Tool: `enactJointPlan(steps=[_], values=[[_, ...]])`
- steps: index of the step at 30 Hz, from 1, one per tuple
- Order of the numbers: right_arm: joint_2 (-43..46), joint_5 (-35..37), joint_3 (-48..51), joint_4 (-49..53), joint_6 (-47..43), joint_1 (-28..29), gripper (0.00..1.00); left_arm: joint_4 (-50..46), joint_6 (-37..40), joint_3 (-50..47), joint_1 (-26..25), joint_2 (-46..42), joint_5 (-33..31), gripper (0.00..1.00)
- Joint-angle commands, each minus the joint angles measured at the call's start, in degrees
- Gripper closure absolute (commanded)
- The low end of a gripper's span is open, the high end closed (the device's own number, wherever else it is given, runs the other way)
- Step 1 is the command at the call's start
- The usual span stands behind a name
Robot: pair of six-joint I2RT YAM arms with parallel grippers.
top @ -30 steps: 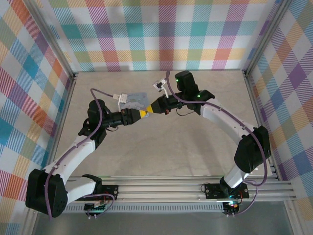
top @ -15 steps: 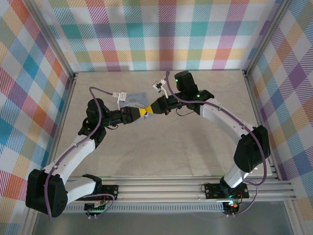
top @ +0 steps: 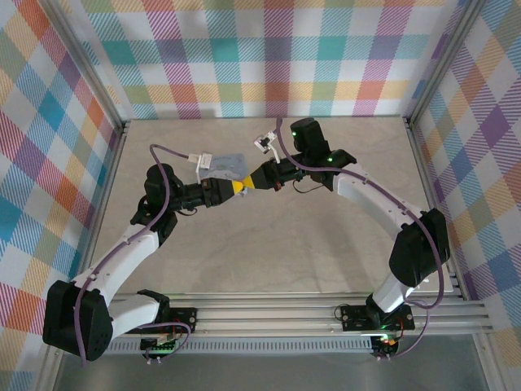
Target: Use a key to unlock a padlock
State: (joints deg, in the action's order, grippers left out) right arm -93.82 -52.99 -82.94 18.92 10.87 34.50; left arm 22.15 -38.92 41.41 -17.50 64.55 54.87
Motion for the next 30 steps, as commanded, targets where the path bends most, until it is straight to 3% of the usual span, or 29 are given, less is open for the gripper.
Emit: enactJointPlan(steps=[1,14,16,18,22,24,25,26,27,30], values=[[0.22,-0.81,-0.82,-1.89,0.18,-0.05,1.00,-1.47,2.00,1.22,-0.41,0.28,1.38,0.70],[0.02,-1.30,-0.74,-2.84,1.12,-0.05,1.00,-1.76,2.54,1.83,-0.98,1.15,1.82,0.76],[-0.11,-1.24,-0.65,-3.27,1.34,-0.05,1.00,-1.76,2.54,1.89,-1.05,1.35,2.00,0.84],[-0.12,-1.24,-0.65,-3.41,1.47,-0.05,1.00,-1.83,2.57,1.81,-1.04,1.26,1.91,1.00],[-0.16,0.25,-0.65,-3.90,2.64,-0.05,1.00,-3.71,3.74,2.19,-0.96,0.61,0.34,1.00],[-0.23,2.60,-0.72,-4.23,4.31,-0.35,0.85,-7.94,6.37,2.90,-0.57,-0.16,-1.62,1.00],[-0.29,3.62,-0.74,-4.52,5.42,-0.63,0.69,-10.33,7.59,3.25,0.03,-0.64,-3.00,1.00],[-0.43,4.86,-0.74,-4.74,6.38,-0.82,0.58,-12.47,8.61,3.53,0.77,-0.76,-4.08,1.00],[-0.56,6.57,-0.80,-4.69,7.59,-1.16,0.52,-14.68,9.46,3.76,1.94,-0.96,-4.81,1.00],[-1.51,12.49,-1.43,-4.00,10.04,-2.21,0.46,-18.42,10.79,4.21,5.88,-0.92,-6.01,1.00]])
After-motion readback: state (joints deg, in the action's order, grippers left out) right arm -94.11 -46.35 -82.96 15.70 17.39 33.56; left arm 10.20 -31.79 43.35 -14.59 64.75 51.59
